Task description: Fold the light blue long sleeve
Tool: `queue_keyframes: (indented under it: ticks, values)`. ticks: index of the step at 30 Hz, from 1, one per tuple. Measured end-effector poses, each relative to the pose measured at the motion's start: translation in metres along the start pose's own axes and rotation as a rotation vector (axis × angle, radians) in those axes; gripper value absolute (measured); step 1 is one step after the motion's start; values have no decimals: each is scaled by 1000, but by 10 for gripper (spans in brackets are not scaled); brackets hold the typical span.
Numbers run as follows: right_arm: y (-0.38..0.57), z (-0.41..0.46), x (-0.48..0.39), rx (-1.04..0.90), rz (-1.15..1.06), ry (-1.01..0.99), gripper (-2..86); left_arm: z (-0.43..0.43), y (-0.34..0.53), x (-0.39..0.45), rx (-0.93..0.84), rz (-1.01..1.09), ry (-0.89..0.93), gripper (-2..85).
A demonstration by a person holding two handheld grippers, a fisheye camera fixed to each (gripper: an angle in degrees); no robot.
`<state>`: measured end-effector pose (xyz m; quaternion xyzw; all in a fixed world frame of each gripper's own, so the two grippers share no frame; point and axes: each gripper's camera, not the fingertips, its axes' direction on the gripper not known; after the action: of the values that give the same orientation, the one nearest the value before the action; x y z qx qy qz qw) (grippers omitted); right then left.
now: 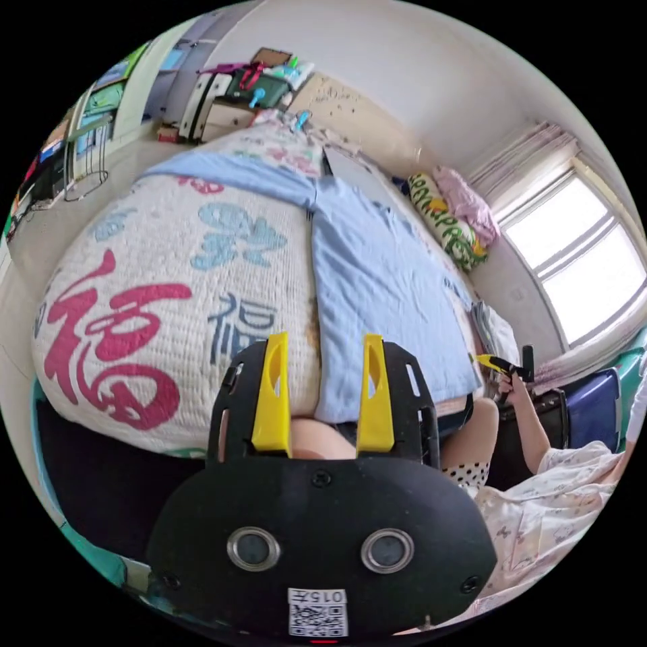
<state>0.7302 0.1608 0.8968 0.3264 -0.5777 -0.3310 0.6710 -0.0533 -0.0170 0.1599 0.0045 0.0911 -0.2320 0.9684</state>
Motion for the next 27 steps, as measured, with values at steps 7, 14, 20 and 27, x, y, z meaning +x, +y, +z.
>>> queue_keyframes:
  ticks: [7, 14, 20, 27]
  values:
    - [-1, -54, -55, -155, -41, 138, 111, 15, -26, 28, -106, 64, -77, 127]
    - [14, -124, -45, -160, -29, 124, 28, 5, -49, 42, -146, 96, -102, 25]
    - [37, -169, -24, -164, -67, 167, 10, -53, -54, 50, -39, 116, -56, 2]
    - [49, -120, -1, -254, -158, 352, 6, -46, -76, 91, -153, 211, -239, 0]
